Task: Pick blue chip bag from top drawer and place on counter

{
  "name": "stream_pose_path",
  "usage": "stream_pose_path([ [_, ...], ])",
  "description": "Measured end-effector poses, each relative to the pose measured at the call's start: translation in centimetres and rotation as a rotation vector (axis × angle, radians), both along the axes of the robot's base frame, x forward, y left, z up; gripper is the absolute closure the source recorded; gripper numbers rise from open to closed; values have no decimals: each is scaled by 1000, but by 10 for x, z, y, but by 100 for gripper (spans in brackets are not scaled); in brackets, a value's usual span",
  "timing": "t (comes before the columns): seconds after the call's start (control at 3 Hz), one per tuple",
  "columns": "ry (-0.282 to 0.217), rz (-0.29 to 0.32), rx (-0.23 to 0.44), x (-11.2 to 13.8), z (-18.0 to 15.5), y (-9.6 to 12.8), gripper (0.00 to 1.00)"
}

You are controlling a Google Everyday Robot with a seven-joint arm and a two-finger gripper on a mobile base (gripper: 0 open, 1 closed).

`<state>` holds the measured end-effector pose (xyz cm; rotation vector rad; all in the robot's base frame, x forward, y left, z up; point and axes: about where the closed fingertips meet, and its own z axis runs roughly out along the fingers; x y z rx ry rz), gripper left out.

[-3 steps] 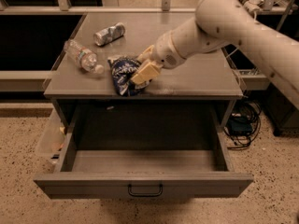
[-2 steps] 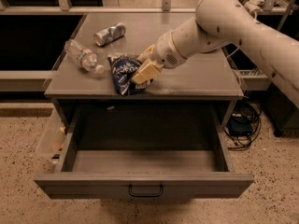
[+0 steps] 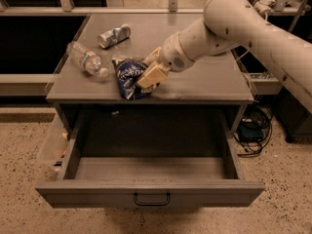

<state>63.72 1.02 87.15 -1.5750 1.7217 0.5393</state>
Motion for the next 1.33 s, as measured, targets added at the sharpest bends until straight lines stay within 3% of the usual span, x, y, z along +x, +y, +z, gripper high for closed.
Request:
stream_pose_path([
  [0.67,0,0,0,0,0,0,13],
  [1.0,0,0,0,0,0,0,0],
  [1.33,0,0,0,0,0,0,0],
])
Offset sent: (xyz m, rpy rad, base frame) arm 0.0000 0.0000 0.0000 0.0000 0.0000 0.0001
